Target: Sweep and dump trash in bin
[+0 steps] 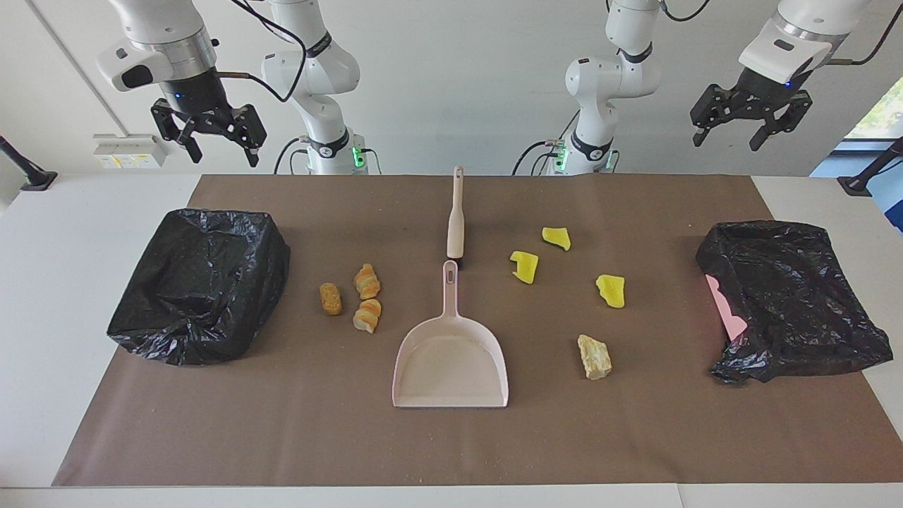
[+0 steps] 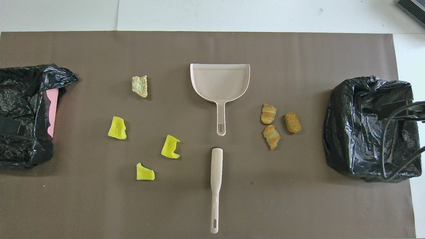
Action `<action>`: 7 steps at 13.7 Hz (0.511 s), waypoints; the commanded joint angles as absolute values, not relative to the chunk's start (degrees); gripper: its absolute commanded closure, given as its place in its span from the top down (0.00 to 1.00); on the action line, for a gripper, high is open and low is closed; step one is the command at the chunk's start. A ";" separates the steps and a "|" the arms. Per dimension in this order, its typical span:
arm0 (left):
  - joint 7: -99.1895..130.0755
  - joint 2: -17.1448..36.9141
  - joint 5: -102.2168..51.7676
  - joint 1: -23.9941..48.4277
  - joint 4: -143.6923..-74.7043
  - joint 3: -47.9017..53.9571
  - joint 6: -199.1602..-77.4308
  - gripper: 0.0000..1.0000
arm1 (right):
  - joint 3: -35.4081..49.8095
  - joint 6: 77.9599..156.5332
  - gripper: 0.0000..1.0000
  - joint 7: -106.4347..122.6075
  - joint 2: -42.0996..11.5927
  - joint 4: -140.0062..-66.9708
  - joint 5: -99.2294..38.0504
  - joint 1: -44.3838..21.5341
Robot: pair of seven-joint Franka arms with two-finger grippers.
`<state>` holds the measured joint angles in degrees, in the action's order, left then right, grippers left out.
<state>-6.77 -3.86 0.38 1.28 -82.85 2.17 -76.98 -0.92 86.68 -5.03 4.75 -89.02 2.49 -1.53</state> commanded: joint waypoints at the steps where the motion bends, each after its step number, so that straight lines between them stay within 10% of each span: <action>1: -6.50 -5.36 0.35 0.18 -84.73 3.08 -77.61 1.00 | -0.79 86.66 1.00 -4.66 5.45 -89.74 1.23 -0.79; 7: -6.24 -5.27 0.44 0.96 -84.29 3.16 -77.43 1.00 | -0.79 86.66 1.00 -4.66 5.45 -89.74 1.23 -0.79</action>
<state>-6.77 -3.92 0.38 1.23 -82.87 2.39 -76.98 -0.92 86.68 -5.03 4.75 -89.02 2.49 -1.53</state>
